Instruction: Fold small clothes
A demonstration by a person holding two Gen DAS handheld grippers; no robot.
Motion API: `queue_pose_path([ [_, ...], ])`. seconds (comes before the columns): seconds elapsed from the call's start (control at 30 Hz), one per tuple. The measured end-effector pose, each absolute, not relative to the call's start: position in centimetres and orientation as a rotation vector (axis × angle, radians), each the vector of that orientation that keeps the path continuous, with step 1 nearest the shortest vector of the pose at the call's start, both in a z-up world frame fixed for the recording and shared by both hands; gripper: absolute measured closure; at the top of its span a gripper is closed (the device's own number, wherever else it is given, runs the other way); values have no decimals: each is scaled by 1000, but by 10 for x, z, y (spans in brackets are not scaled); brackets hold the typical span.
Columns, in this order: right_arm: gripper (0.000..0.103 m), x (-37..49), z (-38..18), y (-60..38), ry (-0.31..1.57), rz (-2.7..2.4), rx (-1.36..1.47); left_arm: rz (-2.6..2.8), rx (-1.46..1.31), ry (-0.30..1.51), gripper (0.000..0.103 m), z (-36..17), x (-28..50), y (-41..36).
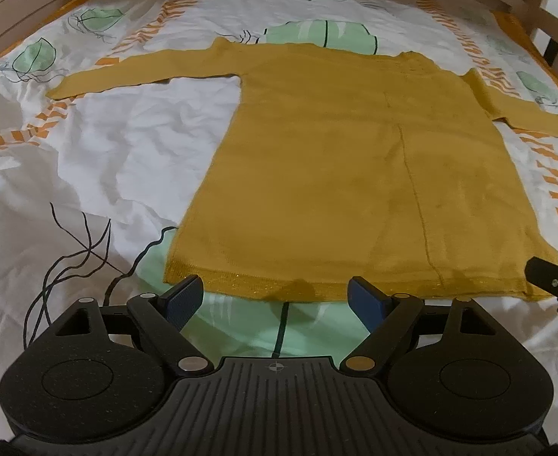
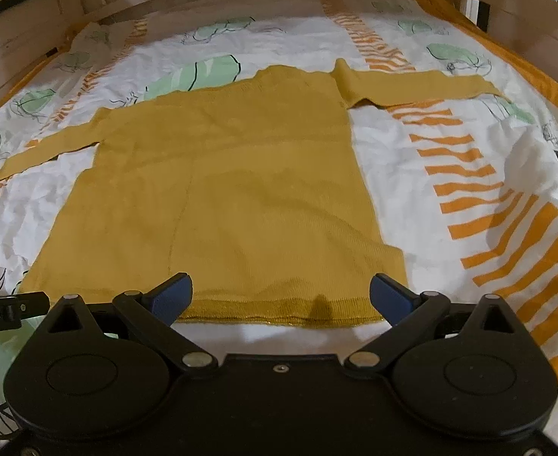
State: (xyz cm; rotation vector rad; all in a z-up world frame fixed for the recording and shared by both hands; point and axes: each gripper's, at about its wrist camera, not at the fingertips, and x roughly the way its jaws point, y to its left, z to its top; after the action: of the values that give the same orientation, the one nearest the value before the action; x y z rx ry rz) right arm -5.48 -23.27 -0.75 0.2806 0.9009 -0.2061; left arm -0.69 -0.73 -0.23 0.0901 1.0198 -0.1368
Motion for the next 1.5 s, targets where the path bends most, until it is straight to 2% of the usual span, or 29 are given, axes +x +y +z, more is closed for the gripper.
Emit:
queue_pose_path([
  [1.5, 3, -41, -21, -223, 1019, -169, 295, -131, 81, 1150, 20, -17, 4, -9],
])
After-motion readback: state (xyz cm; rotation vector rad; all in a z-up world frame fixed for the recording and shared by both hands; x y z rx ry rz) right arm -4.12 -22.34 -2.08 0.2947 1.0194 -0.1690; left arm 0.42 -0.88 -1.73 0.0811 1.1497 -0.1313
